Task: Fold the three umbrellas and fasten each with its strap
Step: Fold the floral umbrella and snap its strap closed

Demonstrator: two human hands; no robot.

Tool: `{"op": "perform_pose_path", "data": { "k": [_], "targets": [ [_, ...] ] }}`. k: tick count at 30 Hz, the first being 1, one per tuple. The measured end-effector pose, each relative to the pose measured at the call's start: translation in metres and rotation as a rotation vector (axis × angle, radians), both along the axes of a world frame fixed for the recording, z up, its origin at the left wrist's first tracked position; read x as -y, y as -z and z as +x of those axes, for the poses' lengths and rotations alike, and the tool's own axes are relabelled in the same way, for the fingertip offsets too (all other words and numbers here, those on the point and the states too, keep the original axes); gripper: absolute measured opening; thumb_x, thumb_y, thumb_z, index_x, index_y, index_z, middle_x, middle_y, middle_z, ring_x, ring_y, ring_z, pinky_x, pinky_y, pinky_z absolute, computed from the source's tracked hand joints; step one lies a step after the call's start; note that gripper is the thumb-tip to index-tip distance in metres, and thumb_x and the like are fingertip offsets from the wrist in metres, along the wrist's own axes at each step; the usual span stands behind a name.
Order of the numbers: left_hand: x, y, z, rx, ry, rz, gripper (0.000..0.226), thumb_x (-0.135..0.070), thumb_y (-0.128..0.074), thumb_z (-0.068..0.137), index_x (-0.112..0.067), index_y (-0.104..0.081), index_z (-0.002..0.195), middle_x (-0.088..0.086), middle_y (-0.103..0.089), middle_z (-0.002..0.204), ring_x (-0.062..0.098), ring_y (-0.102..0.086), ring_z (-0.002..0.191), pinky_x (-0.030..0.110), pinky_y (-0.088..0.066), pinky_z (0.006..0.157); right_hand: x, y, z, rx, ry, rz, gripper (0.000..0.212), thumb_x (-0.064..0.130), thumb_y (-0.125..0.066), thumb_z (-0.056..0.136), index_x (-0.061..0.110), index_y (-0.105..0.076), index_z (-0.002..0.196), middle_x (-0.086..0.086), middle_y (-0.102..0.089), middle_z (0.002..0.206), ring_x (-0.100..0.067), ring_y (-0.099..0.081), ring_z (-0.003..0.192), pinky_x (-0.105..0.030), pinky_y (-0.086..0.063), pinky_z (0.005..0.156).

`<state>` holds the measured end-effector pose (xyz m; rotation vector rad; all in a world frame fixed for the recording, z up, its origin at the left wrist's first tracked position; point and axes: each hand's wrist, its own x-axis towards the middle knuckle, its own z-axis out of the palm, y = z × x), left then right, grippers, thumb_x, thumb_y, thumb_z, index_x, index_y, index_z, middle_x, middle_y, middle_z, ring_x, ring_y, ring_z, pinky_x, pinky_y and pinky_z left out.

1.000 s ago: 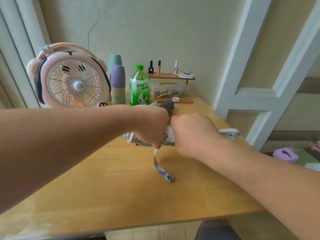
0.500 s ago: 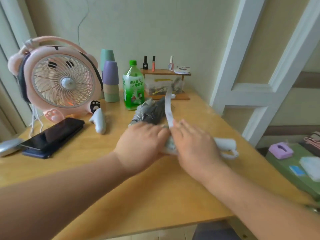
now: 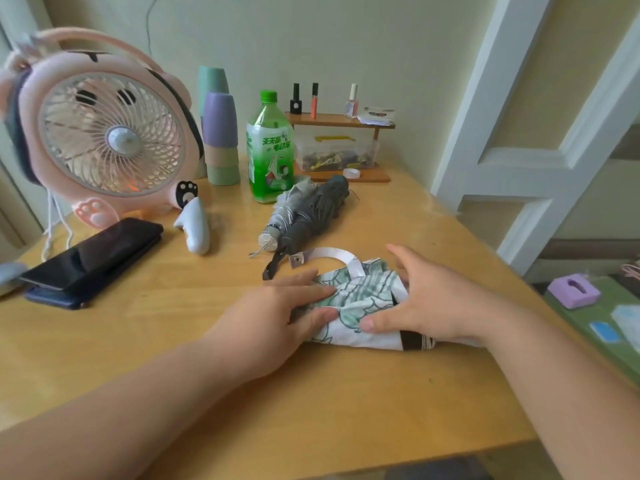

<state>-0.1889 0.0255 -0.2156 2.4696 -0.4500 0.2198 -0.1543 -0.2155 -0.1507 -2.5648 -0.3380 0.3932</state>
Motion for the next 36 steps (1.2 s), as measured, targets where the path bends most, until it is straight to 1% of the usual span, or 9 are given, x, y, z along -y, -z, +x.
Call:
{"op": "perform_pose_path", "data": {
  "k": [3,9,14,18,22,24,27,31,36],
  "targets": [
    [0.0,0.001,-0.007,0.042,0.014,-0.019,0.057,-0.069,-0.052,0.083,-0.041,-0.066,0.131,-0.023,-0.044,0.152,-0.006,-0.043,0.138,0.014,-0.032,0.113,-0.011,0.003,-0.006,0.013,0.001,-0.097,0.14,0.07,-0.09,0.051,0.035,-0.011,0.161,0.011,-0.036,0.161,-0.012,-0.042,0.141,-0.027,-0.04,0.108],
    [-0.002,0.004,-0.023,0.125,0.102,-0.032,0.055,-0.067,-0.059,0.082,-0.035,-0.073,0.123,-0.019,-0.061,0.138,-0.003,-0.058,0.123,0.025,-0.049,0.102,-0.015,0.005,-0.029,0.087,-0.038,-0.143,0.131,0.074,-0.088,0.05,0.061,-0.004,0.149,0.015,-0.029,0.154,-0.012,-0.041,0.139,-0.031,-0.041,0.109],
    [-0.002,-0.006,-0.023,0.134,0.094,0.041,0.065,-0.079,-0.067,0.065,-0.035,-0.076,0.112,-0.022,-0.065,0.116,-0.001,-0.063,0.103,0.024,-0.051,0.09,-0.01,0.009,-0.036,0.123,-0.026,-0.046,0.117,0.076,-0.085,0.052,0.059,-0.018,0.146,0.018,-0.038,0.152,-0.009,-0.043,0.135,-0.03,-0.042,0.106],
    [0.011,-0.029,-0.012,0.043,0.082,0.321,0.06,-0.07,-0.079,0.065,-0.038,-0.038,0.096,-0.02,-0.047,0.094,0.008,-0.048,0.085,0.028,-0.041,0.069,-0.008,0.016,-0.041,0.152,0.004,0.027,0.11,0.074,-0.083,0.057,0.054,-0.02,0.146,0.02,-0.041,0.144,-0.005,-0.045,0.124,-0.028,-0.043,0.101],
    [0.017,-0.036,0.003,-0.125,0.064,0.296,0.105,-0.078,-0.077,0.057,-0.038,-0.025,0.139,-0.014,-0.051,0.122,0.011,-0.054,0.108,0.034,-0.049,0.094,-0.01,0.023,-0.051,0.263,0.027,0.033,0.1,0.072,-0.078,0.066,0.054,-0.02,0.146,0.023,-0.036,0.139,-0.001,-0.042,0.117,-0.023,-0.037,0.092],
    [0.018,-0.037,0.004,-0.178,0.082,0.343,0.101,-0.081,-0.074,0.056,-0.036,-0.038,0.139,-0.013,-0.047,0.129,0.012,-0.053,0.116,0.035,-0.048,0.099,-0.011,0.027,-0.06,0.318,0.033,0.009,0.091,0.072,-0.075,0.071,0.055,-0.021,0.142,0.024,-0.036,0.133,0.0,-0.044,0.113,-0.022,-0.037,0.087],
    [0.02,-0.032,-0.004,-0.108,0.12,0.422,0.059,-0.079,-0.07,0.065,-0.035,-0.052,0.101,-0.017,-0.053,0.102,0.011,-0.054,0.1,0.032,-0.047,0.084,-0.013,0.028,-0.073,0.372,0.073,0.001,0.095,0.071,-0.078,0.069,0.055,-0.018,0.14,0.028,-0.032,0.128,0.007,-0.038,0.107,-0.018,-0.033,0.087],
    [0.015,-0.012,-0.017,0.184,0.157,0.539,0.05,-0.077,-0.049,0.081,-0.032,-0.048,0.103,-0.012,-0.056,0.098,0.018,-0.056,0.092,0.036,-0.047,0.078,-0.012,0.004,-0.076,0.281,0.101,-0.063,0.096,0.078,-0.079,0.058,0.057,-0.026,0.135,0.034,-0.034,0.129,0.005,-0.045,0.114,-0.021,-0.04,0.091],
    [0.011,0.006,-0.021,0.442,0.169,0.61,0.054,-0.072,-0.044,0.09,-0.019,-0.056,0.095,0.001,-0.056,0.085,0.026,-0.053,0.07,0.039,-0.048,0.061,-0.015,-0.022,-0.059,0.133,0.006,-0.099,0.056,0.078,-0.078,0.058,0.043,-0.067,0.101,0.026,-0.068,0.097,0.009,-0.062,0.085,-0.019,-0.048,0.07]
  ]
}}
